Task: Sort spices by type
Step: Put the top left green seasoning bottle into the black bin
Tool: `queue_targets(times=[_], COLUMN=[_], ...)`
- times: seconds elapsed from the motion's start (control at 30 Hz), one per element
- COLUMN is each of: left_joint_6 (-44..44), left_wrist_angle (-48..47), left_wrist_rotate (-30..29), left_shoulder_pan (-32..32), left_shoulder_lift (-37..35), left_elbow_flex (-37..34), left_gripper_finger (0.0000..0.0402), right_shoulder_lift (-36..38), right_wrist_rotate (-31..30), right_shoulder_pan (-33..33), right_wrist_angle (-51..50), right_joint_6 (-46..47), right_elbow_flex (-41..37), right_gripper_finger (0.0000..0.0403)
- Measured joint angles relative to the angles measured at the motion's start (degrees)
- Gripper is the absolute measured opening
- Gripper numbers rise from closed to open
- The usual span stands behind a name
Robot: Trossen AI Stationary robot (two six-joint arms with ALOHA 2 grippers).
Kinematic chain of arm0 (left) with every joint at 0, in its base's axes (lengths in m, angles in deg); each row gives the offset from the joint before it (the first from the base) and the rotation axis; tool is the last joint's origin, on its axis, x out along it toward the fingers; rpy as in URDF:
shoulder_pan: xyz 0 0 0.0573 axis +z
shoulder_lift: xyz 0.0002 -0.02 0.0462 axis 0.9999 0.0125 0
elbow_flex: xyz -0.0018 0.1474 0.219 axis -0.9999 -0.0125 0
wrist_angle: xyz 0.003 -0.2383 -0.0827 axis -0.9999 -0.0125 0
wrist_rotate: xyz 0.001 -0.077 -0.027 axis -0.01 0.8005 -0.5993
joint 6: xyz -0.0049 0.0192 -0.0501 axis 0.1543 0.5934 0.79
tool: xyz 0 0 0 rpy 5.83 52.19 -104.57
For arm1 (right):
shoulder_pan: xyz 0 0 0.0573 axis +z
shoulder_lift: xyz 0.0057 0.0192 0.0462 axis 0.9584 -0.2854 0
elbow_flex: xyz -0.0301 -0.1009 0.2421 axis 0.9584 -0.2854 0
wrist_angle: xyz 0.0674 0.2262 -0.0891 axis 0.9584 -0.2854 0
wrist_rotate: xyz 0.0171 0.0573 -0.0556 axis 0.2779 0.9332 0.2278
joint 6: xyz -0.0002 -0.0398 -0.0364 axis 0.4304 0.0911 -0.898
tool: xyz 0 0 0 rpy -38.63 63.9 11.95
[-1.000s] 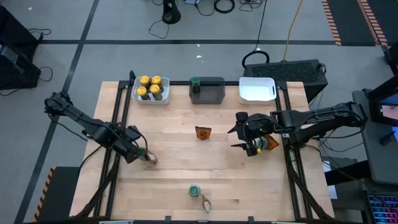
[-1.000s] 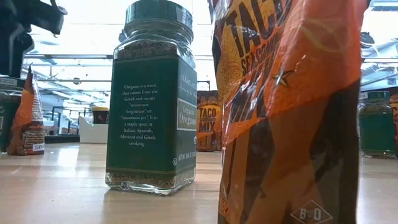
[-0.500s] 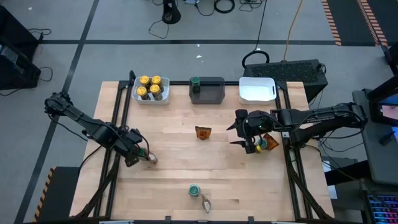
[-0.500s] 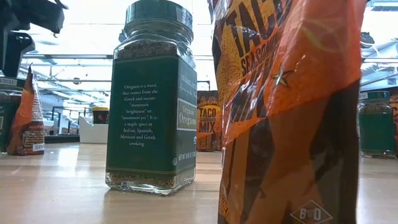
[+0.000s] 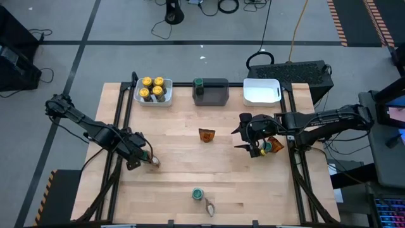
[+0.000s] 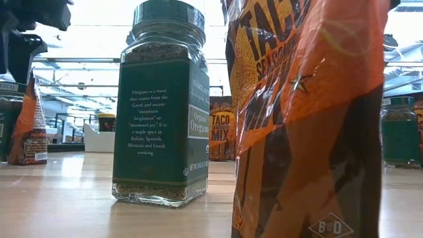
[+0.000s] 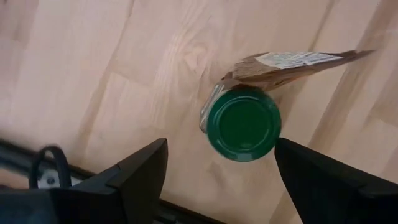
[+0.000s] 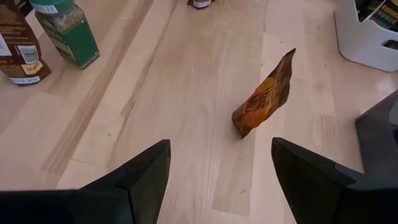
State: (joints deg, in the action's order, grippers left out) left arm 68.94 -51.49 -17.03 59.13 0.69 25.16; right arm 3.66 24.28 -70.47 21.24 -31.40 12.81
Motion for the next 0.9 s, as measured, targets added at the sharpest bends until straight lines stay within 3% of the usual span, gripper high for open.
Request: queue_targets(times=[0.43, 0.9], left_joint_6=[-4.82, -5.28], left_wrist_angle=[5.47, 5.87], left_wrist_rotate=[-3.24, -2.52], left_shoulder_pan=[0.01, 0.0], left_shoulder_lift=[0.34, 7.17], left_elbow_flex=[0.0, 0.01], left_gripper_finger=[0.0296, 0.0296], right_shoulder_lift=[-0.02, 0.0], right_wrist_rotate=[0.0, 0.0], right_shoulder_pan=[0.0, 0.0], right_wrist_angle=[0.39, 0.37], right_joint_6=[0.04, -0.37], right_elbow_flex=[-0.16, -0.16], right_gripper_finger=[0.0263, 0.0263])
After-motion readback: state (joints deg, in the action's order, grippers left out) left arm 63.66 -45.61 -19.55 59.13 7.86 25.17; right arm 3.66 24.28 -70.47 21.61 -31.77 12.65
